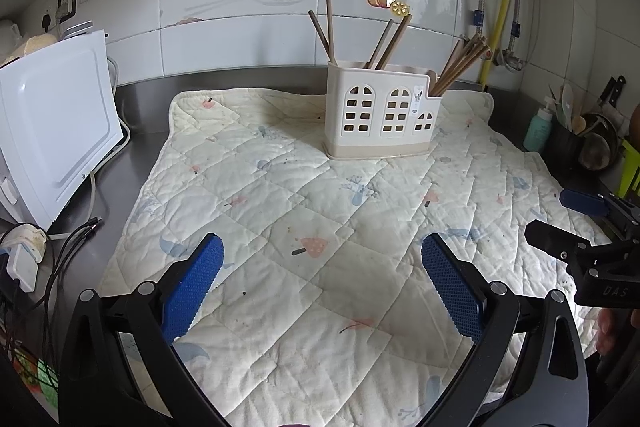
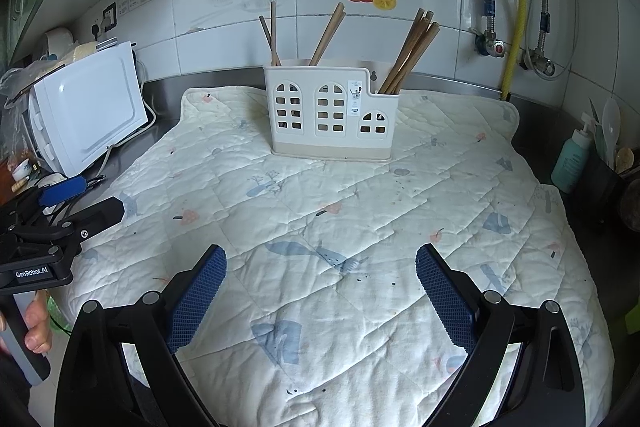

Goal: Organize utensils

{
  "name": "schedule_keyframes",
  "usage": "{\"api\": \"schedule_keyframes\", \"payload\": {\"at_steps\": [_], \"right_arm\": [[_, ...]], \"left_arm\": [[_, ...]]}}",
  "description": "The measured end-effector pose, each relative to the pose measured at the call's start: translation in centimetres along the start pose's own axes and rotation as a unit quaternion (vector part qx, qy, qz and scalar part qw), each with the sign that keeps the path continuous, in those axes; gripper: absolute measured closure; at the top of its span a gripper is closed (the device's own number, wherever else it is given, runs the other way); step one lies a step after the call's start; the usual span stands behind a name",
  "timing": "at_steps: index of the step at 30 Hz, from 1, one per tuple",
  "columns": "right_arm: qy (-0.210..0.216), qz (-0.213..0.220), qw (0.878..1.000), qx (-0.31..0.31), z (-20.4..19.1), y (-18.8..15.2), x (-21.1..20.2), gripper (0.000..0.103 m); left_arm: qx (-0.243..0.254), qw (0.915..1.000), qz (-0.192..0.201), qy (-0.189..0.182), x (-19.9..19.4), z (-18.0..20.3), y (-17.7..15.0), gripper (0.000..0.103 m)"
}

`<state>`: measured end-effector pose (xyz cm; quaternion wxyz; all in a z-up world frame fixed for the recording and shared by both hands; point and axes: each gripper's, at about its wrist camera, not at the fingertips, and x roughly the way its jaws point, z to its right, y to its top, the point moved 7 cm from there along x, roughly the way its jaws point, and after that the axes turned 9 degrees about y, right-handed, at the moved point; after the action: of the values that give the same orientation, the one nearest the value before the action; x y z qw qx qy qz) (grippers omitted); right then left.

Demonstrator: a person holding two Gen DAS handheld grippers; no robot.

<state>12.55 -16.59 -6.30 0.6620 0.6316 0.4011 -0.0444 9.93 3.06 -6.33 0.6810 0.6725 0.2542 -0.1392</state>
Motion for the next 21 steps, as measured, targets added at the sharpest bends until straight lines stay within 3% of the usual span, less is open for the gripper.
{"api": "schedule_keyframes", "payload": {"at_steps": [21], "right_arm": [[-0.003, 0.035, 0.999, -0.006, -0.1, 0.9, -1.4, 0.01]], "left_arm": [[-0.023, 0.9994, 0.027, 0.0, -0.9, -0.9, 0.7, 0.005]]}}
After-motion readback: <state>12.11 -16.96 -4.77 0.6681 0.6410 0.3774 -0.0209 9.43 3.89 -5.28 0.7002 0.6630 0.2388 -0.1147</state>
